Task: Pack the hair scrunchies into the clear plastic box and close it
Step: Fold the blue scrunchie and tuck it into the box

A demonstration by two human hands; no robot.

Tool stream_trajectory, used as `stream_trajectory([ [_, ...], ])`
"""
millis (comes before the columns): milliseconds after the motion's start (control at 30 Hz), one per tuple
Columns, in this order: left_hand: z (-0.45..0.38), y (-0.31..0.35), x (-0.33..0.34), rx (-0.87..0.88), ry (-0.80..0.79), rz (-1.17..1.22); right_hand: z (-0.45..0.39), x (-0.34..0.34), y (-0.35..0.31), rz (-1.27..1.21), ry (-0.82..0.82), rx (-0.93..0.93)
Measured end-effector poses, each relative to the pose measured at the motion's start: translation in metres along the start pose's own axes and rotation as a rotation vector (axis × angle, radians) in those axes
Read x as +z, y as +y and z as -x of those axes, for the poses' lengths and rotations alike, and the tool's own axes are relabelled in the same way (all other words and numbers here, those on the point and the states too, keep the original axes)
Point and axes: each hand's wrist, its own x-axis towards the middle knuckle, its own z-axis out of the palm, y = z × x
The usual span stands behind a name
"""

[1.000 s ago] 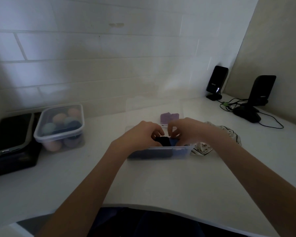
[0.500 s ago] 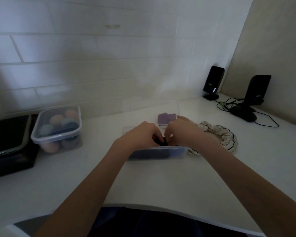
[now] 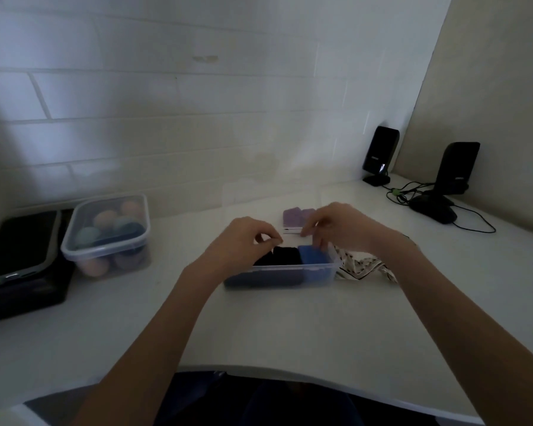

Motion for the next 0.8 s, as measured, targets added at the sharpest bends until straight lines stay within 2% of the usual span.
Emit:
stream_trajectory([
  [133, 0.013, -0.016, -0.010, 0.035, 0.365, 0.125, -0.009, -0.013, 0.031, -0.269, 0.427, -0.078],
  [200, 0.014, -0.026, -0.010, -0.004, 0.501, 0.234, -0.026, -0.015, 0.050, -0.287, 0.546, -0.022],
  [267, 0.016, -0.034, -0.006, -0.070, 0.564, 0.420, -0.045, -0.010, 0.067, -0.219, 0.523, 0.029],
  [333, 0.017, -0.040, -0.003, -0.111, 0.595, 0.534, -0.060, -0.004, 0.080, -0.099, 0.402, 0.027],
  [467, 0.018, -0.038, 0.002, -0.118, 0.597, 0.489, -0.081, 0.012, 0.088, 0.049, 0.079, -0.043],
  [533, 0.018, -0.035, 0.003, -0.109, 0.568, 0.467, -0.087, 0.021, 0.087, 0.087, 0.009, -0.028],
  [733, 0.021, -0.031, 0.006, -0.084, 0.495, 0.406, -0.089, 0.030, 0.083, 0.027, 0.213, 0.037],
  [800, 0.021, -0.031, 0.006, -0.076, 0.508, 0.376, -0.088, 0.026, 0.082, -0.052, 0.335, 0.044],
])
